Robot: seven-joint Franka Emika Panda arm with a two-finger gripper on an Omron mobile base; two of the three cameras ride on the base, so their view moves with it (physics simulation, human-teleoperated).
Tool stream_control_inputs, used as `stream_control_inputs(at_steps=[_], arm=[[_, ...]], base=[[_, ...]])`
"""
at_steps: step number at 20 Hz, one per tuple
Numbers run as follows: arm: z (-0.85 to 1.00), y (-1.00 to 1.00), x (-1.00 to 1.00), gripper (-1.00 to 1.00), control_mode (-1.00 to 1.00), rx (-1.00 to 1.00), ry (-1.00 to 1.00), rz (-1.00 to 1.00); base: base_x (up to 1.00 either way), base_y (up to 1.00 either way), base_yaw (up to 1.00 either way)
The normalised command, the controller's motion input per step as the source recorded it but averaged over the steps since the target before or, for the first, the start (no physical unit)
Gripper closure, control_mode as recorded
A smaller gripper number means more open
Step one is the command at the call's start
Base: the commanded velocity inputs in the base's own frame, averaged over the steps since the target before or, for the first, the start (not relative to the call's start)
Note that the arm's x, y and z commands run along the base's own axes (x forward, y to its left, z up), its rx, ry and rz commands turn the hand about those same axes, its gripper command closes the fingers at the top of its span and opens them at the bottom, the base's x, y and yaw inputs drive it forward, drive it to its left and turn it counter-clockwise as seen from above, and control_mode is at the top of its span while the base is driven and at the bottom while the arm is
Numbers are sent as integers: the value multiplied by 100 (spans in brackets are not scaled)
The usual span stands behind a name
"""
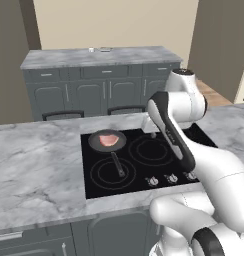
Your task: Pick up the pan with the steak in it and place it on the dining table. Then place the steak on the plate.
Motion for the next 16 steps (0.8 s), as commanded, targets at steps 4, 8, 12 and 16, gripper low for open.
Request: stream_control_inputs(at_steps=[4, 8, 12, 16], arm=[[-39, 55, 10, -100, -100, 0, 0, 0], [-41, 54, 18, -100, -100, 0, 0, 0], [-42, 50, 26, -100, -100, 0, -1, 0], [-44, 38, 34, -100, -100, 1, -1, 0]], base=[[0, 0, 0], [0, 0, 0], [0, 0, 0], [0, 0, 0]])
